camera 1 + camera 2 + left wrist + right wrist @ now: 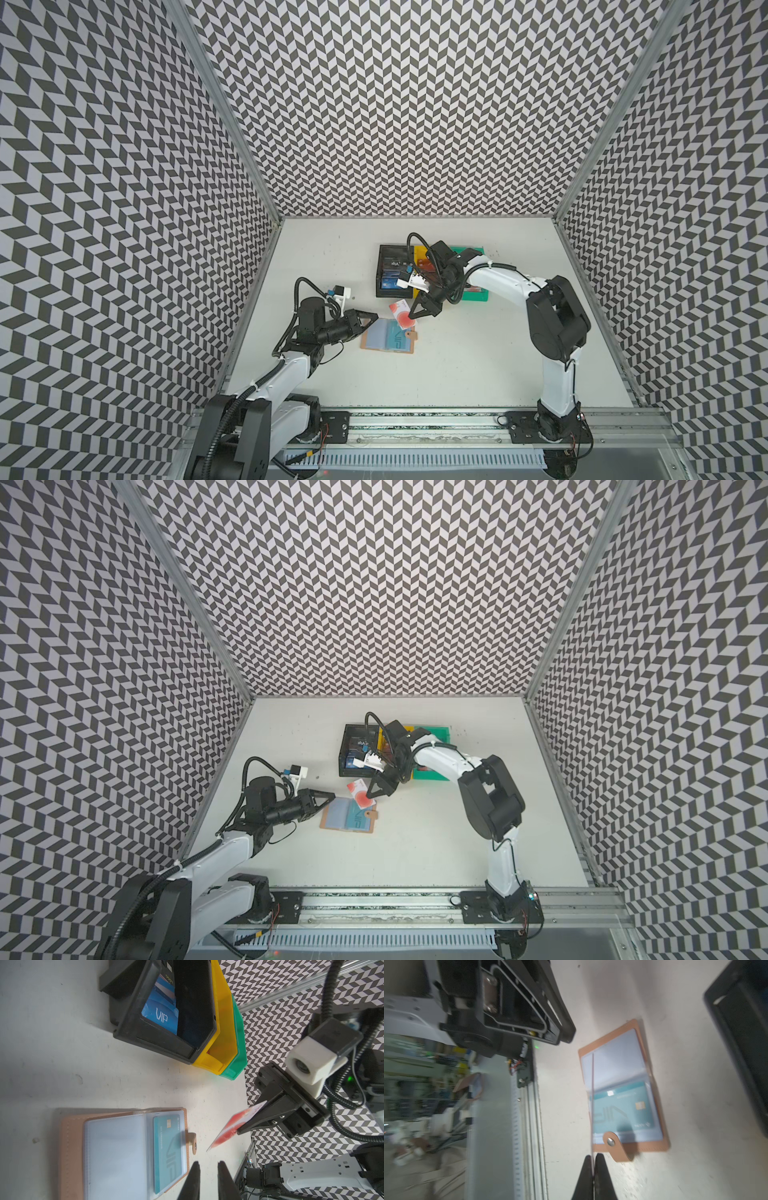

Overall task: Take the credit cards out of the card holder
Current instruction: Place the credit card in the storage box.

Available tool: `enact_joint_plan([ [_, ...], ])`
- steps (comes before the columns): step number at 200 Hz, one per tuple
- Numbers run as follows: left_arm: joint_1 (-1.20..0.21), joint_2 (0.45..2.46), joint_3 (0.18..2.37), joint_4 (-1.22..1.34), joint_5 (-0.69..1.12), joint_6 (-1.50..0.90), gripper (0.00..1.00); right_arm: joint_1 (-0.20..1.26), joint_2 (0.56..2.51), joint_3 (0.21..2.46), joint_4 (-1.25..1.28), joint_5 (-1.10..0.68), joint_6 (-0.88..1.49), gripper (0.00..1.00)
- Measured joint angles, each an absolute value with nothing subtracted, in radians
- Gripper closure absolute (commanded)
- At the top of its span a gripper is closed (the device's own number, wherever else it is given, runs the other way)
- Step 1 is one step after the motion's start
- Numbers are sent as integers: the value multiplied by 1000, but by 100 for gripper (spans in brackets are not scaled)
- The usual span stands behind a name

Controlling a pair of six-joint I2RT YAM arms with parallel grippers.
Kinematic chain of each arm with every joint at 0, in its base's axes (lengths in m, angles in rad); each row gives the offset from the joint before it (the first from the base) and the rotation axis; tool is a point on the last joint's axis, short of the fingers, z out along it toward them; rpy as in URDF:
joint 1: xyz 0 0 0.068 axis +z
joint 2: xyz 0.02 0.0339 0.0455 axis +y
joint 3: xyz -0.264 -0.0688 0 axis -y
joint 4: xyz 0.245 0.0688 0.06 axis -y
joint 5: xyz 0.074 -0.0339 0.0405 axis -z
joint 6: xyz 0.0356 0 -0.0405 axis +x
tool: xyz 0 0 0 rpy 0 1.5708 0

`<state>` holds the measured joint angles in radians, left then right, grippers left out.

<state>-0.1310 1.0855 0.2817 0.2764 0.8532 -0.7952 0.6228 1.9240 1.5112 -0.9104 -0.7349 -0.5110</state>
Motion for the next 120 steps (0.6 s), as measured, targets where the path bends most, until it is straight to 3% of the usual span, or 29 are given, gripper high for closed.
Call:
enact_joint_plan([
  [44, -131, 1106, 294, 266, 849, -781, 82, 607, 1755, 1580, -1002, -385, -627, 100],
  [85, -130, 1139, 297, 266, 851, -776, 82, 578, 1745, 1650, -1089, -46, -800, 100],
  [120, -130, 1149, 297, 268, 851, -775, 83, 505, 1745, 1651, -1156, 110, -973, 100],
])
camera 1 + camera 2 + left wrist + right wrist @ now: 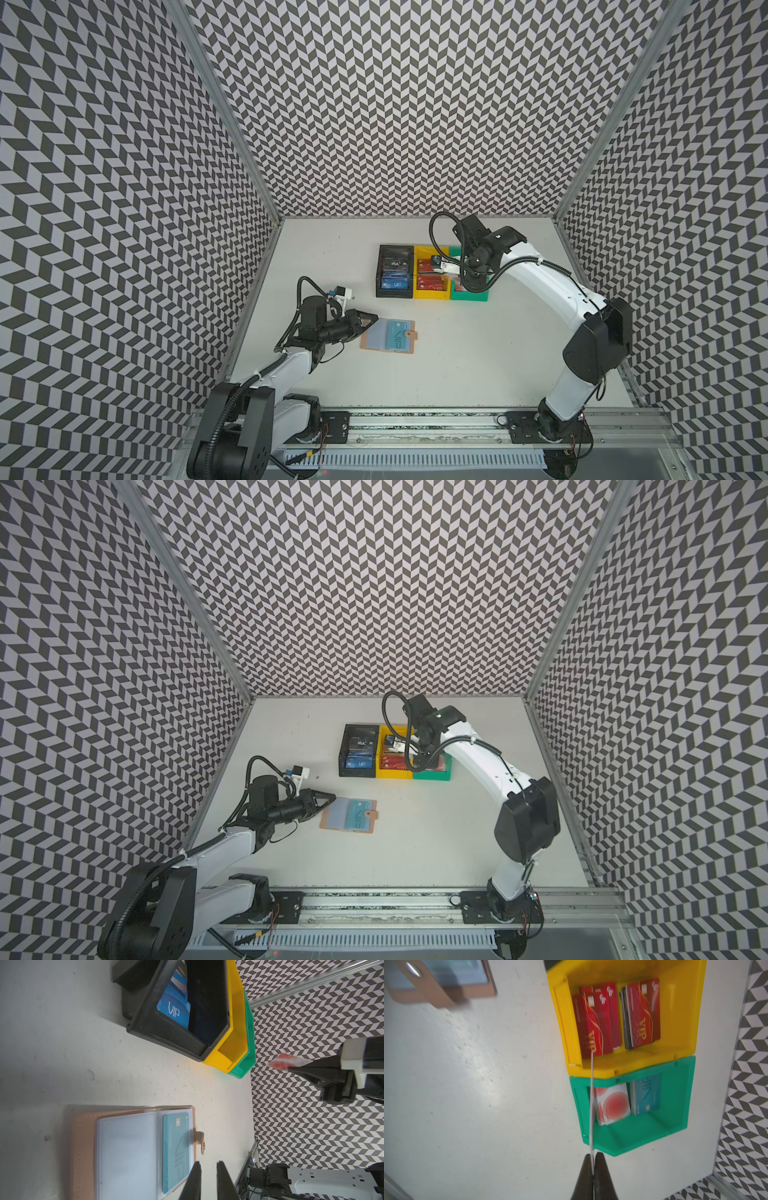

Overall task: Take the credit cards out of the card holder
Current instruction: Place the credit card in the storage box.

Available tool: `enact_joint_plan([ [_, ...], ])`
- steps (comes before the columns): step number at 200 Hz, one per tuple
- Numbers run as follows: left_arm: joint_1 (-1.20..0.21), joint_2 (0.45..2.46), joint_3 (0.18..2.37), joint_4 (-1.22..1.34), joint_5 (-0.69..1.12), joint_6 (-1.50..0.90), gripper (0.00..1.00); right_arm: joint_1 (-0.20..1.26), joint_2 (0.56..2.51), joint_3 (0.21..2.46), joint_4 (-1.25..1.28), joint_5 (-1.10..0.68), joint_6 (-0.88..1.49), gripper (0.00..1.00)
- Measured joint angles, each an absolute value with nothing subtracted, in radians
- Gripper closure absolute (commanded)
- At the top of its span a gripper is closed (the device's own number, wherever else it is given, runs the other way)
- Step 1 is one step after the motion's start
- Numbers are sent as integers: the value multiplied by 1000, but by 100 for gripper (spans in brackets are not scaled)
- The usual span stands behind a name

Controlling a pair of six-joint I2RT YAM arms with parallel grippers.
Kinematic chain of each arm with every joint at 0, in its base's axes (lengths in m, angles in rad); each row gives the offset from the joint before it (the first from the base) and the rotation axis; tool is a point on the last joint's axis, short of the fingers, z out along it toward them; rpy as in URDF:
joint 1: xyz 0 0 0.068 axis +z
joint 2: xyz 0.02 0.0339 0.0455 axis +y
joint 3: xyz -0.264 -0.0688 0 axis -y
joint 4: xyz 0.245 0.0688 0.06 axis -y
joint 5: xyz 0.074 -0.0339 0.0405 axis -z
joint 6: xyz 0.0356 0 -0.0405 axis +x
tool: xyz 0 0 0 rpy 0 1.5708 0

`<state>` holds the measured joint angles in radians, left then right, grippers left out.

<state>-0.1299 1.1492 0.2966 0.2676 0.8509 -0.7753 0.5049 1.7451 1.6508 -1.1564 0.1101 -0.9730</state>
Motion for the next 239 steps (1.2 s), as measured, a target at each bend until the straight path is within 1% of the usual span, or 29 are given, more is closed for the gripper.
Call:
enact_joint_plan([
  [39, -124, 1156, 297, 268, 851, -775, 83, 435, 1745, 1673, -1185, 163, -1105, 100],
  [93, -117, 1160, 305, 267, 850, -775, 83, 413, 1778, 1675, -1193, 165, -1212, 100],
  [146, -112, 1192, 311, 270, 849, -775, 83, 409, 1875, 1684, -1192, 168, -1258, 100],
  [239, -110, 1266, 318, 287, 849, -775, 83, 409, 1974, 1689, -1174, 164, -1278, 100],
])
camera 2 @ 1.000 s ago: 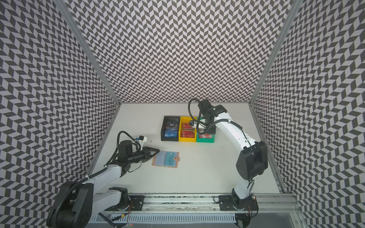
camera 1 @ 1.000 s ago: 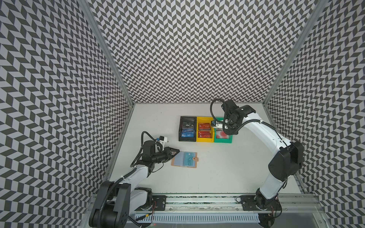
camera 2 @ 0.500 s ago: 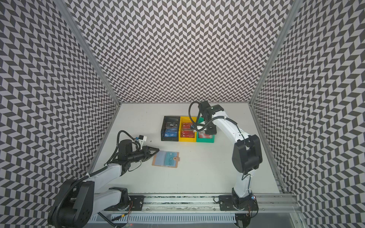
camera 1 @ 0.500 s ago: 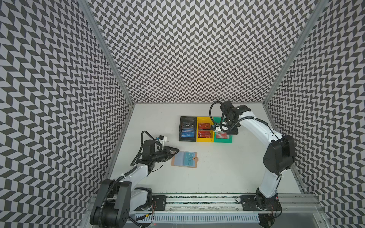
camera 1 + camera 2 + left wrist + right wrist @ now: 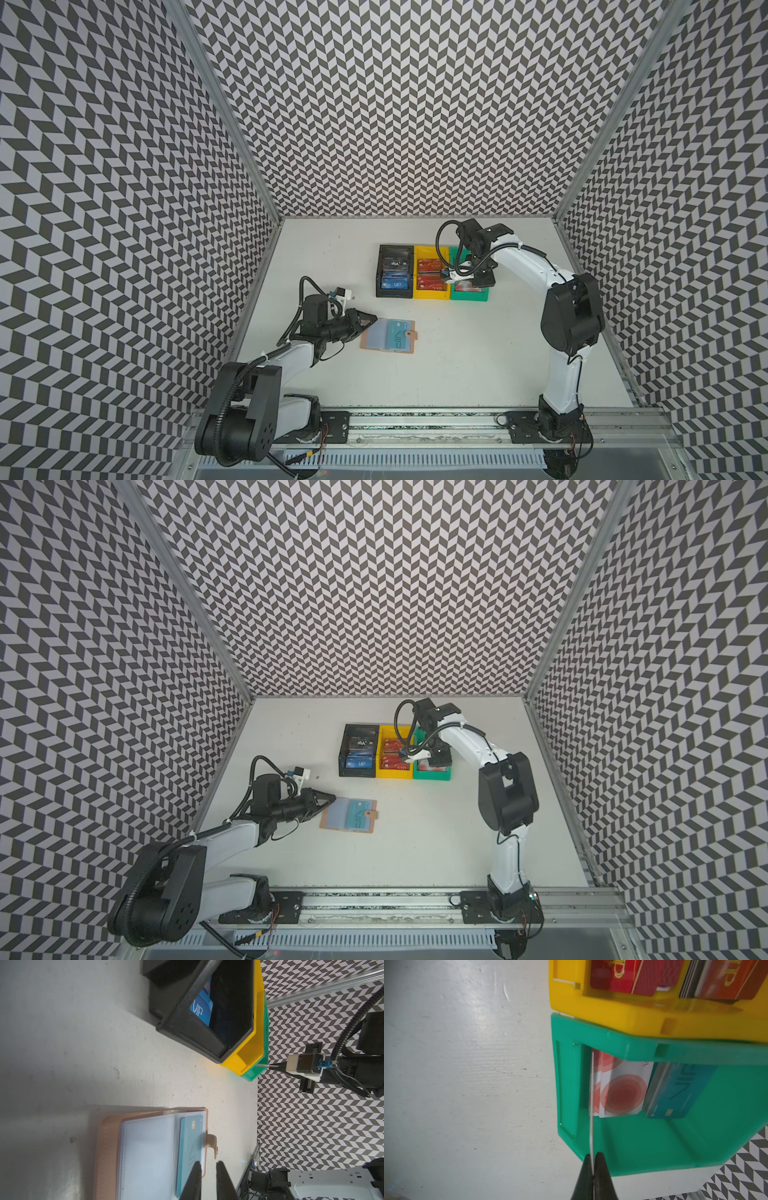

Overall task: Take the credit cards out of the card holder
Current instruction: Place the credit card in the storage box.

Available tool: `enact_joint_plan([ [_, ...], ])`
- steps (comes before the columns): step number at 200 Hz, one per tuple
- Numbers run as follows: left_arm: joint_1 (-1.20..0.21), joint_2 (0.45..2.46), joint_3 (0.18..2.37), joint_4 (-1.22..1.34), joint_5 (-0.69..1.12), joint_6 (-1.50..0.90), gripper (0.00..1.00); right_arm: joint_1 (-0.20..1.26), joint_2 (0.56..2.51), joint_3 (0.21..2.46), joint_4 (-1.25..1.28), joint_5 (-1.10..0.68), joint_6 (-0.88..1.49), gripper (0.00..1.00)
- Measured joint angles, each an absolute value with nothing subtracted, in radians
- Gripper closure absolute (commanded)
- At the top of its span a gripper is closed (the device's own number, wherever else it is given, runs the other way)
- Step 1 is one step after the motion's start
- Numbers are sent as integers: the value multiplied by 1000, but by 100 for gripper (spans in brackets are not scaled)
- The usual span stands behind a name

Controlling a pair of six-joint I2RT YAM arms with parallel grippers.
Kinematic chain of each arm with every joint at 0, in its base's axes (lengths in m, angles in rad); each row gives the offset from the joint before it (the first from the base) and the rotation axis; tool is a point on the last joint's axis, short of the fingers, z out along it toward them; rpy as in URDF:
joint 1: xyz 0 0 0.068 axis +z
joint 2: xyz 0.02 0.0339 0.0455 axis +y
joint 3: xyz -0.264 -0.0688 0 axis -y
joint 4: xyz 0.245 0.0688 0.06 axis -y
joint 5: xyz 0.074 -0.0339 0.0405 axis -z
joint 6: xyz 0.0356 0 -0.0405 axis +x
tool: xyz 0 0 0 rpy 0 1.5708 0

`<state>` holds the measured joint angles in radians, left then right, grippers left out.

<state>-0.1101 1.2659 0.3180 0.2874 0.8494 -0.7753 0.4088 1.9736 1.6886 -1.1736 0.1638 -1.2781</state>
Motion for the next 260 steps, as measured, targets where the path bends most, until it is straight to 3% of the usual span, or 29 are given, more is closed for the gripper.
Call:
enact_joint_plan([
  [98, -104, 1304, 338, 301, 850, -775, 83, 408, 2035, 1690, -1172, 141, -1293, 100],
  [149, -104, 1316, 347, 305, 850, -775, 83, 401, 2056, 1712, -1167, 137, -1298, 92],
  [190, -104, 1317, 347, 305, 850, -775, 83, 398, 2072, 1736, -1152, 133, -1302, 79],
  [260, -104, 1317, 347, 305, 849, -774, 83, 390, 2095, 1745, -1108, 141, -1282, 76],
])
